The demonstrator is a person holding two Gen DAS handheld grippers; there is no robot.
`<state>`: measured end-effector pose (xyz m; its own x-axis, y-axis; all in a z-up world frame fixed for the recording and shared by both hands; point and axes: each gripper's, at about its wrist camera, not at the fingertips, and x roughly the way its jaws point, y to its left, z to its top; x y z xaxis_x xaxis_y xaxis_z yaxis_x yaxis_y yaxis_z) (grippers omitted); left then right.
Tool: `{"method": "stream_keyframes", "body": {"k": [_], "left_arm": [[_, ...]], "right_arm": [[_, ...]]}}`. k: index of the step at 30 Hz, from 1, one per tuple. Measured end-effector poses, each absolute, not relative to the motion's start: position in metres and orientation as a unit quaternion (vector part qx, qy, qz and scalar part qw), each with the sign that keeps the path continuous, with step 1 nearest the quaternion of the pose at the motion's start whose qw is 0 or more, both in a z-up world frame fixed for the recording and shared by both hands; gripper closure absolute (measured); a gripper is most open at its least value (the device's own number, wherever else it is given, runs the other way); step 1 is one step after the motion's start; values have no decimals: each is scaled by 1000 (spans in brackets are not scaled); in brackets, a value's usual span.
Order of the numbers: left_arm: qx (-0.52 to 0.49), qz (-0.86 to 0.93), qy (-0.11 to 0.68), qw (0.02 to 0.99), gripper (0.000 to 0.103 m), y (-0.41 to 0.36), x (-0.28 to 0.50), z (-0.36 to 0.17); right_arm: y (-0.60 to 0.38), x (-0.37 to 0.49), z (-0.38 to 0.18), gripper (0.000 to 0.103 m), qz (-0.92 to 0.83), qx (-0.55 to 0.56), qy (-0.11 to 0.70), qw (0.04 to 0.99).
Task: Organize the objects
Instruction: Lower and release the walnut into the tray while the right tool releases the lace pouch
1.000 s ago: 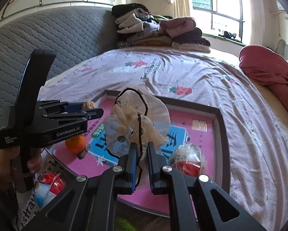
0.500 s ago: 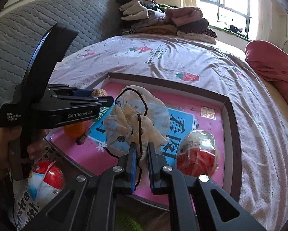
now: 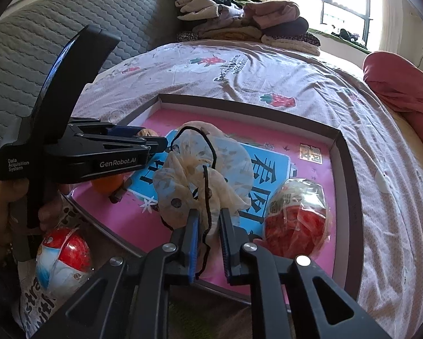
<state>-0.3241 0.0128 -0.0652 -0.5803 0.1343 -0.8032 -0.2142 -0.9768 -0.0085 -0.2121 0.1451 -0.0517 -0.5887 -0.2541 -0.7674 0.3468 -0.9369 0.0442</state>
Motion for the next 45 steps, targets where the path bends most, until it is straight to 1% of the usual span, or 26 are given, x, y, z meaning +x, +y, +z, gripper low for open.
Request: {"method": "stream_keyframes", "body": {"k": [6,8,10,14,21,25,36,41,45], "left_arm": [[-437,893,42,100,66,13,-322,-61],[-433,895,41,103,60,13,-320,-59],[-431,896,40,103,58,14,-319,-58],[-430,897,39,99,57,12,-317,-58],[-427,898,35,97,56,10,-316,-54],[-423,900,38,97,46,10,-312,-51],[-419,904,30,85,44,3,-305,-43],[-417,905,25,83,40,1,-299,-38],[-413,907,14,81,40,-4,-293,-32]], "right_arm": [[146,-213,-52,87,-889,425,48,166],[146,-213,-52,86,-889,425,47,165],[146,-212,-51,85,-888,426,44,167],[145,-211,-51,77,-888,427,45,164],[145,-211,-48,68,-891,425,46,154],[145,-210,-45,68,-893,421,46,152],[145,-207,-35,67,-899,410,49,149],[146,-205,-29,67,-901,403,46,151],[146,-202,-24,67,-904,397,44,153]]}}
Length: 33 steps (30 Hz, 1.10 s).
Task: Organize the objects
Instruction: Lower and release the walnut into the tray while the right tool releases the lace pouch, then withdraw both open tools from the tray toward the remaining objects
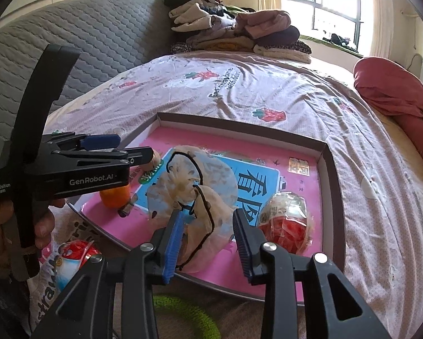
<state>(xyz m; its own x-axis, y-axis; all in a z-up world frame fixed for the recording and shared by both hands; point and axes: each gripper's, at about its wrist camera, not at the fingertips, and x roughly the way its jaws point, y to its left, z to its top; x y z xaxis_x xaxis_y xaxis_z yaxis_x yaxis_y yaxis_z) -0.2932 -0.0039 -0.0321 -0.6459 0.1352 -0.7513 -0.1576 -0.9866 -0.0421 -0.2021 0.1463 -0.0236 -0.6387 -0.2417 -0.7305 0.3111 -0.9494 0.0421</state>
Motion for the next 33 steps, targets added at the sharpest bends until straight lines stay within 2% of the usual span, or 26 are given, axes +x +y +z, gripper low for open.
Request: {"method": "stream_keyframes", "body": {"k": [4,7,12,15,33], "left_arm": [[-406,911,7,74,38,-8,-287,-24],[-400,913,-7,77,32,-12,-279,-16],[-390,918,-13,73,32,-16,-263,-3],[-386,920,-13,71,31,-15,-250,3],[-348,935,-2,73,31,-10,-171,42]], "right_arm": [[146,-199,-18,67,-907,390,42,156],[145,-197,-12,67,-909,382,42,159],[145,-191,-1,66,-914,370,39,162],[146,-186,6,59,-916,363,35,165],[157,-146,54,59,-936,306,18,173]]}}
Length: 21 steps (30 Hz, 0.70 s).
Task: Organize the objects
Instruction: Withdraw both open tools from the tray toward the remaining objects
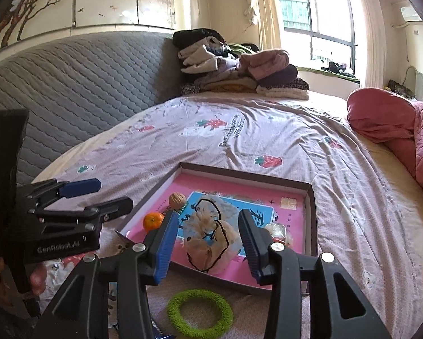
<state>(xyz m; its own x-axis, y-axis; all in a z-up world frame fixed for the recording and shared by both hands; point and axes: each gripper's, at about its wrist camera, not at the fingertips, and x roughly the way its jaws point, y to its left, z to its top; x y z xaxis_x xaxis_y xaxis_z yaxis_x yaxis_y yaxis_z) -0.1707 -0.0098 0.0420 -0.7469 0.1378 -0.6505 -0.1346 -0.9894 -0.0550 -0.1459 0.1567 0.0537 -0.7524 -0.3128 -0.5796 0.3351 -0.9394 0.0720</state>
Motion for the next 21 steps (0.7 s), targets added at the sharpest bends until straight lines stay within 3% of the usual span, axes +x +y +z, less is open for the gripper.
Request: {"method": "stream_keyframes", "body": {"k": [21], "left_arm": [[-332,941,10,69,30,-4,-127,56]], "right_arm": [[166,-112,63,59,-943,288,12,167]]}}
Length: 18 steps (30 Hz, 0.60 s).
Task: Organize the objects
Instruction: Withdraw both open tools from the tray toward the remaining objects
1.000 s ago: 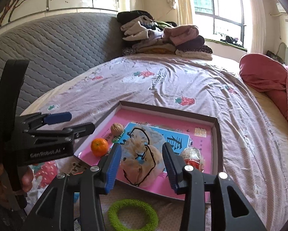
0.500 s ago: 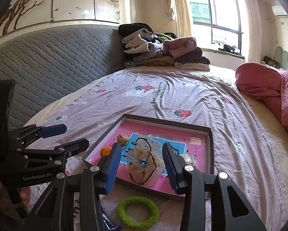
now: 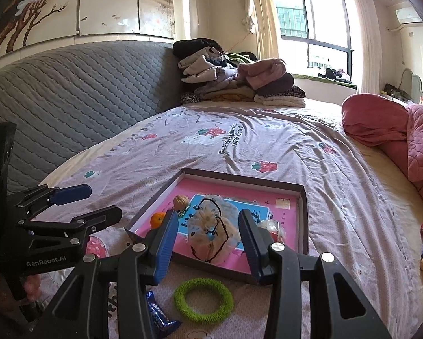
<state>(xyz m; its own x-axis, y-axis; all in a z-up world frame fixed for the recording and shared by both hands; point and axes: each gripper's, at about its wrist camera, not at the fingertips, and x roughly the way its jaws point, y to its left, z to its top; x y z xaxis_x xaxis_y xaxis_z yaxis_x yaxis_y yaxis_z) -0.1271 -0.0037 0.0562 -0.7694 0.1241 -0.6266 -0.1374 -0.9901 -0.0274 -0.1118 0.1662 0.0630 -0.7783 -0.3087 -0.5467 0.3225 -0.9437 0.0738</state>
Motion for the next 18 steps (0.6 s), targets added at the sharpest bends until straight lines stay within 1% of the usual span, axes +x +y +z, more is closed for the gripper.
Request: {"method": "stream_keyframes", "body": {"k": [18], "left_arm": [[-347,934,24,81,30,1,-100,36]], "right_arm": [[175,-81,58,59,-944,284,5,169]]}}
